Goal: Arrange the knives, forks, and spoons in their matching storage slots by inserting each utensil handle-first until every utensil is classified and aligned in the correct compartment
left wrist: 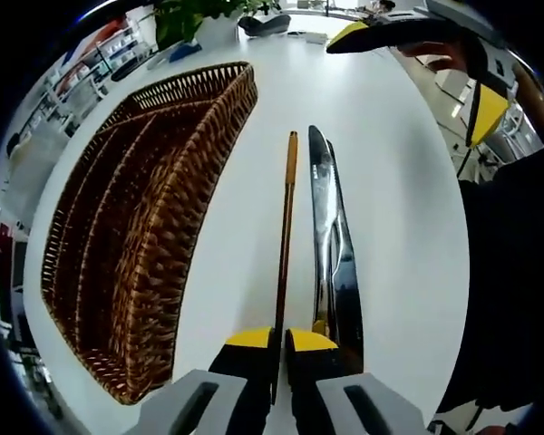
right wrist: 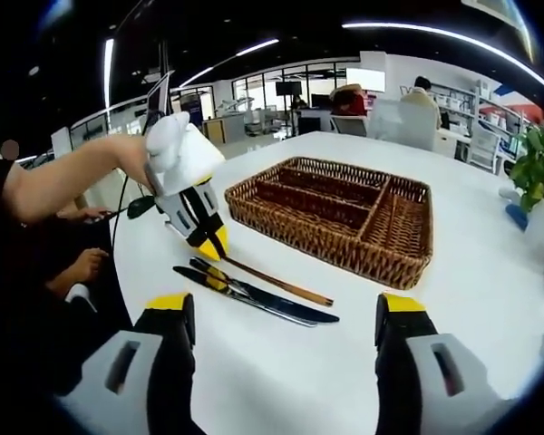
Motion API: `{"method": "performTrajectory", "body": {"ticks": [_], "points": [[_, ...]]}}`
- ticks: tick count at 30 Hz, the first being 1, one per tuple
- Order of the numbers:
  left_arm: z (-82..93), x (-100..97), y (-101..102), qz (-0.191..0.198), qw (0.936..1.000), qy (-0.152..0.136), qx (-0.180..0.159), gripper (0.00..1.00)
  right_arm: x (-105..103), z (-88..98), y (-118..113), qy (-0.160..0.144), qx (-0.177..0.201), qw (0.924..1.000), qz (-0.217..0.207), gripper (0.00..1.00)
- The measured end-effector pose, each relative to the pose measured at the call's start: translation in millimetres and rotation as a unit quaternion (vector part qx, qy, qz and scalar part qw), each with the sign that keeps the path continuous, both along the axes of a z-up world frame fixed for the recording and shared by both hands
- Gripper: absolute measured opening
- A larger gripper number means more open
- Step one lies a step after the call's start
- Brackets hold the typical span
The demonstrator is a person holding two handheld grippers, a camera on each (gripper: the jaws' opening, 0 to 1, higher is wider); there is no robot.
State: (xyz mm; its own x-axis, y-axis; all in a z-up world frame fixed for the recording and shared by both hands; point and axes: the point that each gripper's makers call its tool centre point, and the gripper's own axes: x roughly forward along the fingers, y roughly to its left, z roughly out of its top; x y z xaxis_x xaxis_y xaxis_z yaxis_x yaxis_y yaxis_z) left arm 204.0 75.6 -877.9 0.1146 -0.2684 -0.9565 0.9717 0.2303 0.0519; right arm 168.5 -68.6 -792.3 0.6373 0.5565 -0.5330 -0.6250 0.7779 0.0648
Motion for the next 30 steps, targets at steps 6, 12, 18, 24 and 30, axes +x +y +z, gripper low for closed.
{"method": "performTrajectory", "body": {"ticks": [6,12,18,24,30], "points": [[0.7,-1.4,0.1,0.025,0.9994,0.014,-0.018,0.02,-1.2,-3.3,-0.9,0.005,0.003,1.0,-0.005,0.81],[-0.1,-3.2,-0.9,0.023,0.999,0.01,-0.038,0.01,-2.5,-5.0,-4.4,0.008,0.007,0.9999,-0.013,0.79],[0.0,-3.5,-2.0,0.029,0.9984,0.011,-0.048,0.0,-2.1,-3.6,-6.1,0.007,0.013,0.9997,-0.019,0.77],[4.8,-9.4,-2.1,0.032,0.998,0.011,-0.054,0.0,2.3,0.7,-10.2,-0.004,0.02,0.9991,-0.036,0.73],[15.6,-7.0,-0.6,0.037,0.9974,-0.004,-0.061,0.0,3.9,1.4,-10.0,-0.004,0.026,0.9987,-0.043,0.71]]}}
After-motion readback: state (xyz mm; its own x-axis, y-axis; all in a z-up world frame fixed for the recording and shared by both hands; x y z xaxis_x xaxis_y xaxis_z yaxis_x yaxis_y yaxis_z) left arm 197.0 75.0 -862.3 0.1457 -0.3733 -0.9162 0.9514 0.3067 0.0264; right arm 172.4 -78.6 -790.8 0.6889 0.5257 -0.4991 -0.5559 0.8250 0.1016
